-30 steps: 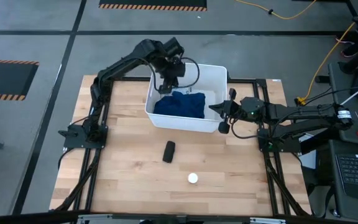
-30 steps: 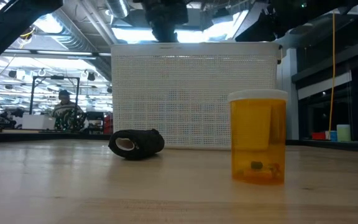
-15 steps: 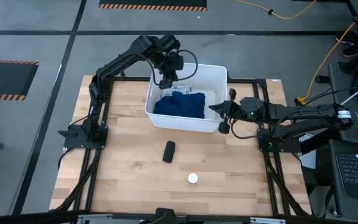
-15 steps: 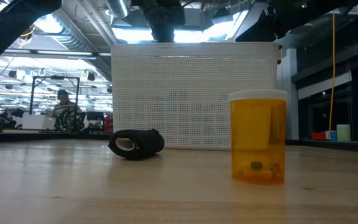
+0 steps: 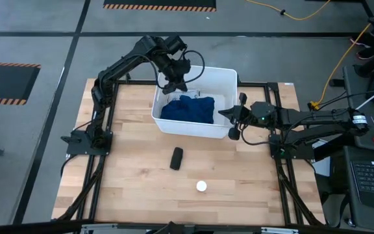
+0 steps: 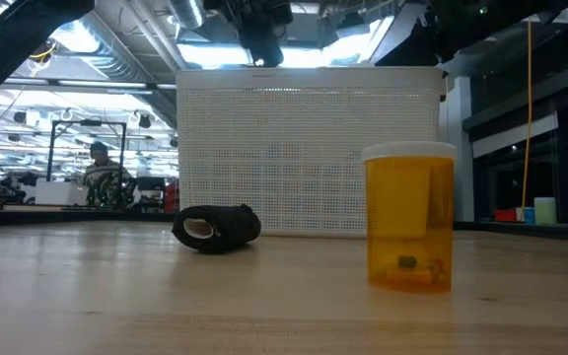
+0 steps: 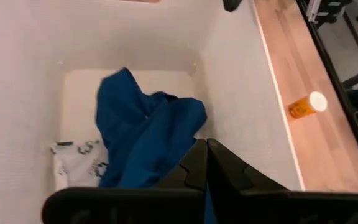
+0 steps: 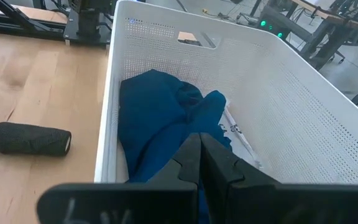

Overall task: Pick & place medical supplies in basket/bin
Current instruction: Put the orange pill bottle into the white bin

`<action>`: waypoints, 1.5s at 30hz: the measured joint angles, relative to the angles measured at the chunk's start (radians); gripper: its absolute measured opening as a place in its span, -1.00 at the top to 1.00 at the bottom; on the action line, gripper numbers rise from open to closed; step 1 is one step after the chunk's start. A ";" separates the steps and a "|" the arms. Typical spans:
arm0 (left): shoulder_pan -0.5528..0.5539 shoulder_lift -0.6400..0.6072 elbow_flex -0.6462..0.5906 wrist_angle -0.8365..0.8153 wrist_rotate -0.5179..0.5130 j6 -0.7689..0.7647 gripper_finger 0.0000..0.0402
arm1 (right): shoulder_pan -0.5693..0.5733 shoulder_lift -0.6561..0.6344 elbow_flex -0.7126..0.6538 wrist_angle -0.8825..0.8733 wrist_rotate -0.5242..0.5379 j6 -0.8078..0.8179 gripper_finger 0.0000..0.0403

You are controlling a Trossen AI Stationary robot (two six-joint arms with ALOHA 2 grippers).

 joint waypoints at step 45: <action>0.011 -0.541 -0.603 0.494 -0.179 -0.128 0.99 | 0.033 -0.002 -0.156 0.280 0.006 -0.059 0.96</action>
